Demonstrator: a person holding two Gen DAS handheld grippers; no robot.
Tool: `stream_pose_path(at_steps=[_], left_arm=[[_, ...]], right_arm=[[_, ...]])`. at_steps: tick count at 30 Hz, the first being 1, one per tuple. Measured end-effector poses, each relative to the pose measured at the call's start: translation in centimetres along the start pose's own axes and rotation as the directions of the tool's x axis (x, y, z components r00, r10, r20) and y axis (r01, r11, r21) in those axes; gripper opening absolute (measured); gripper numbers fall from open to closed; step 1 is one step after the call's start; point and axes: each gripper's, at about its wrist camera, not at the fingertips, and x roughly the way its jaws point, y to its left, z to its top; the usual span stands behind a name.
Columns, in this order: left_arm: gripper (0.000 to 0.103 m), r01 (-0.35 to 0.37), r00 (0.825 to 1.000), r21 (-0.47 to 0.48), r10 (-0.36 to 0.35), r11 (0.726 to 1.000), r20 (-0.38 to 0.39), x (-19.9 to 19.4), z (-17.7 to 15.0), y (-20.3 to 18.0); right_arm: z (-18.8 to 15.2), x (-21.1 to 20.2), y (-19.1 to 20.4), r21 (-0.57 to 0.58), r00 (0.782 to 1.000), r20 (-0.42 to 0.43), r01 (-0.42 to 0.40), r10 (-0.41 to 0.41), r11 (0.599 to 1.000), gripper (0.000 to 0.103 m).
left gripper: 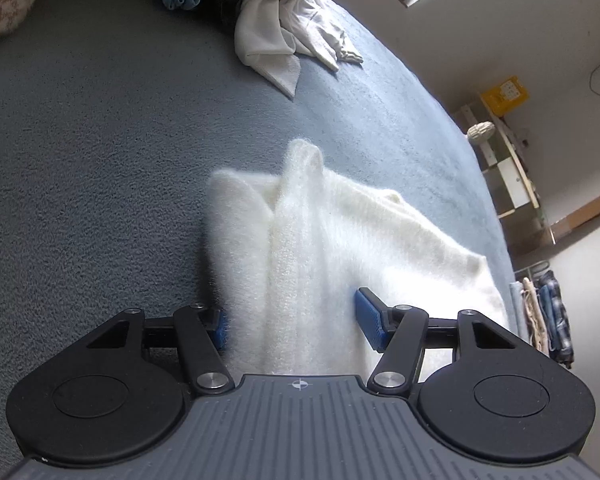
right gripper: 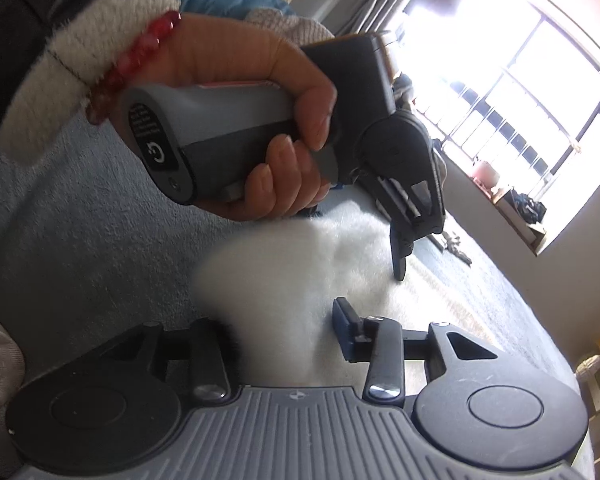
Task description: Fold clothes
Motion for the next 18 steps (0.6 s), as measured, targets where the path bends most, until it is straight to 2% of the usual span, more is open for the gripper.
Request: stream_pose_path(at_steps=[5, 9, 11, 15, 18], left_arm=[[0.056, -0.008, 1.000, 0.019, 0.008, 1.000, 0.021, -0.1, -0.4, 0.1], [0.058, 0.007, 1.000, 0.011, -0.007, 1.000, 0.021, -0.3, -0.5, 0.3], [0.066, 0.027, 1.000, 0.003, -0.027, 1.000, 0.009, -0.5, -0.5, 0.3], [0.074, 0.042, 0.998, 0.022, -0.041, 0.999, -0.039, -0.9, -0.6, 0.1], [0.080, 0.081, 0.993, -0.028, -0.083, 0.996, -0.082, -1.4, -0.8, 0.8]], right_arm=[[-0.8, 1.3, -0.1, -0.015, 1.000, -0.005, -0.002, 0.002, 1.000, 0.042], [-0.8, 1.5, -0.1, -0.012, 1.000, -0.005, -0.012, 0.012, 1.000, 0.041], [-0.6, 1.6, -0.3, 0.001, 1.000, -0.006, -0.017, 0.017, 1.000, 0.037], [-0.1, 1.5, 0.0, 0.037, 1.000, -0.004, -0.028, 0.029, 0.999, 0.033], [0.4, 1.0, -0.6, 0.110, 0.999, 0.008, -0.040, 0.039, 0.993, 0.027]])
